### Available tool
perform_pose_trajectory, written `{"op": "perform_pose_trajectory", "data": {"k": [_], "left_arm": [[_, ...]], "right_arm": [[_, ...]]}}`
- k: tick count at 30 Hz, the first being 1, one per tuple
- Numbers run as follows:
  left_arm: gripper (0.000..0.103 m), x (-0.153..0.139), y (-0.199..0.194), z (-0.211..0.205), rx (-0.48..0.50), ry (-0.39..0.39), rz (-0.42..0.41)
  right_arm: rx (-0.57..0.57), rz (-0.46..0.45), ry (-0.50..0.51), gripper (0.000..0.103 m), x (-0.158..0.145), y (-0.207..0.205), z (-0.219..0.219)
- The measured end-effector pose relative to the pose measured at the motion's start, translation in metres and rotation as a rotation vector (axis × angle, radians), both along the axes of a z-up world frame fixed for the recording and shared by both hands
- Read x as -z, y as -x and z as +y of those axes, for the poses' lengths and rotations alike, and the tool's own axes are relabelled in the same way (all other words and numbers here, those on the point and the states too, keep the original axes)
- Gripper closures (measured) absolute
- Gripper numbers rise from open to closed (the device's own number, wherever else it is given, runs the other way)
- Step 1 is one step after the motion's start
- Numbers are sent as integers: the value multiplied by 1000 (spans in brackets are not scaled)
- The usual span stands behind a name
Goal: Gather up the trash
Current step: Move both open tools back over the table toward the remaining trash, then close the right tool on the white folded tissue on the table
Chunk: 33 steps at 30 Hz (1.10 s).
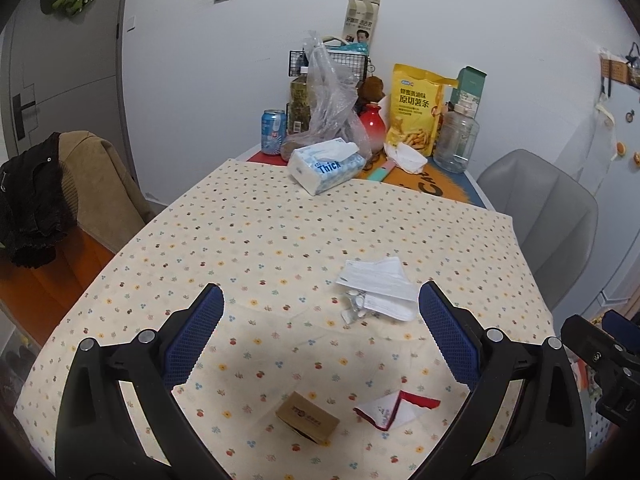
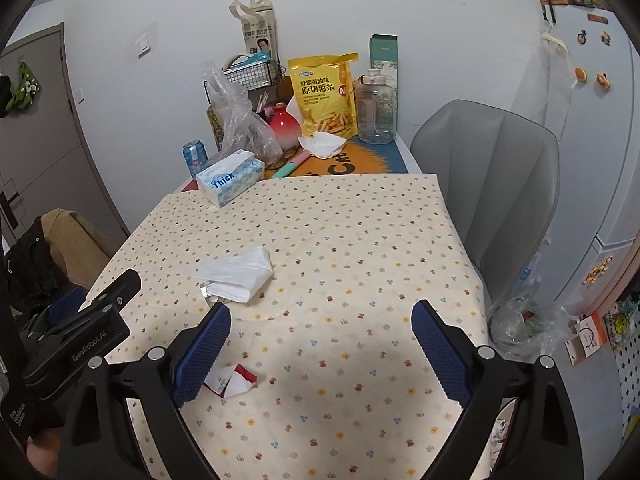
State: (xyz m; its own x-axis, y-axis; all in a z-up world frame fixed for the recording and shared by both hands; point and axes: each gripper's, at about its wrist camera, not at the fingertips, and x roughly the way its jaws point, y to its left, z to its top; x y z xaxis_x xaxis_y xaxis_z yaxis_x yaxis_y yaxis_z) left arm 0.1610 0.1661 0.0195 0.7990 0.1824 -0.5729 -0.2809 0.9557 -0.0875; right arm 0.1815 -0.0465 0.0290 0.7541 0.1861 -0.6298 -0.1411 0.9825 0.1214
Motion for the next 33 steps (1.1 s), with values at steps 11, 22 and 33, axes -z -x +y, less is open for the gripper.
{"op": "perform_pose_trajectory", "data": {"k": [11, 22, 33], "left_arm": [[6, 14, -21, 23, -29, 12, 37], [6, 38, -49, 45, -55, 26, 96], [6, 59, -71, 62, -74, 25, 148]], "right_arm": [[-39, 65, -9, 29, 18, -36, 24], [-81, 130, -9, 30, 44, -72, 48], [-152, 207, -19, 41, 75, -109, 83]]}}
